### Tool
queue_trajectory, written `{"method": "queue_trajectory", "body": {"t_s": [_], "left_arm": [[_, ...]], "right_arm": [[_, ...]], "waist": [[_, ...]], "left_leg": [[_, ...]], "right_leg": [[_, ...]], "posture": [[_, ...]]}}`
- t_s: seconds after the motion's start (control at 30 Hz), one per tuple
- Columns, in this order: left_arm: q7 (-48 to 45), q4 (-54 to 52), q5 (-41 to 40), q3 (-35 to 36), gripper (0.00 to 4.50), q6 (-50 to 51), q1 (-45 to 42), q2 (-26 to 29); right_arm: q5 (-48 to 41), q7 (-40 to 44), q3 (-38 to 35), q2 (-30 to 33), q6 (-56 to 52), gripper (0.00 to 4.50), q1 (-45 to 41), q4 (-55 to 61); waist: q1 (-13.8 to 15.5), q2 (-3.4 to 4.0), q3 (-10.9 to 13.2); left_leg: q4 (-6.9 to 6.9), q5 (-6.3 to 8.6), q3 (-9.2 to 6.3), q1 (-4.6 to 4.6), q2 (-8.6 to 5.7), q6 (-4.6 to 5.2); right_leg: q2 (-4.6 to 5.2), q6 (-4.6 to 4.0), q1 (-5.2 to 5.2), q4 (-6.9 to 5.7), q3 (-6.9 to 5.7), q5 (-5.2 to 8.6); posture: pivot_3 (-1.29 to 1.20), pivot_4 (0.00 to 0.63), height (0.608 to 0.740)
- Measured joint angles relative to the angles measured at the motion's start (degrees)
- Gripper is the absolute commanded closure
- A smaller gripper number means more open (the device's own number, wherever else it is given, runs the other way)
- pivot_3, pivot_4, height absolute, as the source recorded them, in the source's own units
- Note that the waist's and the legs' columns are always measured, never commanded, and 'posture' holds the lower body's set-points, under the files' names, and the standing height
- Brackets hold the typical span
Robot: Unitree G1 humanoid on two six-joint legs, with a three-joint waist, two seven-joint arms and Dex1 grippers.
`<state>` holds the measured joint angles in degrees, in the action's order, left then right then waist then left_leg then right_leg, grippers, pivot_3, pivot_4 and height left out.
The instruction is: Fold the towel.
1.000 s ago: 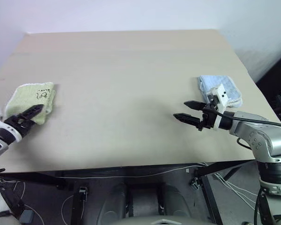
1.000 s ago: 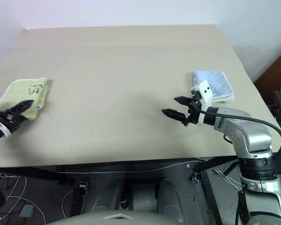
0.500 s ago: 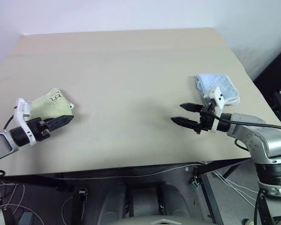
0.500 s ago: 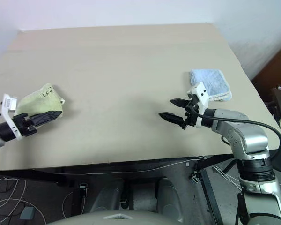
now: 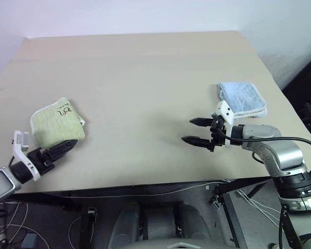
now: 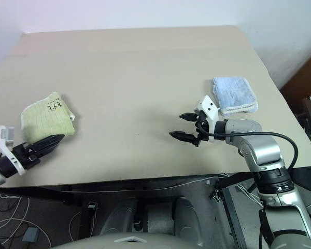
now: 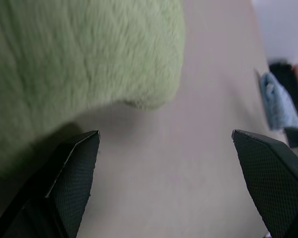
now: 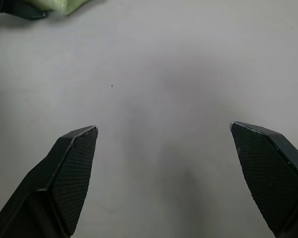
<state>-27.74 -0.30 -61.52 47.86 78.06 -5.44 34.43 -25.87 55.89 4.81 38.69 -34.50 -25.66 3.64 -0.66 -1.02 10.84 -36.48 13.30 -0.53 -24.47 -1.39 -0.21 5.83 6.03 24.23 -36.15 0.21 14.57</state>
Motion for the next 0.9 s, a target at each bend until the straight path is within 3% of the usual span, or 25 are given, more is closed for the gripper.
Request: {"method": "queue_trajectory", "body": {"t_s": [0.17,0.27,0.37,0.5,0.63,0.77,0.9], "left_arm": [[13.45,-4.02,-12.13,4.78,0.03,1.56,-0.24,-8.74],[14.34,-11.93,-16.88,3.02,0.03,1.98,7.44,-8.24],[10.55,-18.14,-17.38,1.59,0.03,0.16,12.86,-3.55],[-0.82,-24.98,-9.95,-0.72,0.03,-10.74,18.43,1.18],[-12.48,-28.68,2.68,-6.88,0.03,-25.08,22.65,6.0],[-19.63,-28.95,12.76,-13.05,0.03,-37.97,22.61,6.14],[-23.57,-26.42,14.45,-15.8,0.03,-44.21,16.91,4.85]], "right_arm": [[1.28,1.9,1.11,-0.56,2.02,0.0,-2.02,-1.67],[1.33,3.98,1.35,-0.46,2.34,0.0,-2.16,-1.64],[1.34,5.2,1.43,-0.45,2.34,0.0,-2.21,-1.5],[1.66,6.15,1.55,-0.54,2.8,0.0,-2.65,-1.58],[2.5,7.04,1.5,-0.81,5.71,0.0,-3.06,-1.94],[2.25,7.3,0.8,-1.38,7.18,0.0,-2.96,-2.18],[0.44,7.35,-3.03,-1.4,8.01,0.0,-1.6,-1.43]], "waist": [[-0.13,-0.02,-0.01],[-0.37,-0.07,-0.02],[-0.03,-0.06,-0.04],[-0.1,0.03,-0.09],[-0.1,0.05,-0.11],[-0.05,0.05,-0.11],[0.3,0.05,-0.11]], "left_leg": [[-0.21,0.0,0.0,0.01,0.01,0.0],[-0.18,0.01,0.04,0.0,0.02,-0.01],[-0.2,0.01,0.04,0.07,0.09,-0.05],[-0.21,0.09,0.16,0.09,0.1,-0.2],[-0.14,0.1,0.25,0.08,0.1,-0.19],[0.06,0.09,0.31,0.05,0.12,-0.18],[0.16,-0.01,0.31,0.04,0.15,-0.02]], "right_leg": [[-0.04,0.01,-0.07,-0.09,0.01,-0.01],[-0.05,0.0,-0.05,-0.07,0.09,0.0],[-0.1,-0.28,-0.1,-0.09,0.08,0.09],[-0.08,-0.54,-0.15,0.11,0.14,0.01],[-0.09,-0.58,-0.13,0.2,0.22,0.0],[-0.1,-0.57,-0.03,0.33,0.27,-0.01],[-0.13,-0.54,0.01,0.36,0.26,-0.02]], "posture": [[0.0,0.15,0.74],[0.0,0.15,0.74],[0.0,0.15,0.74],[0.0,0.15,0.74],[0.0,0.15,0.74],[0.0,0.15,0.74],[0.0,0.15,0.74]]}}
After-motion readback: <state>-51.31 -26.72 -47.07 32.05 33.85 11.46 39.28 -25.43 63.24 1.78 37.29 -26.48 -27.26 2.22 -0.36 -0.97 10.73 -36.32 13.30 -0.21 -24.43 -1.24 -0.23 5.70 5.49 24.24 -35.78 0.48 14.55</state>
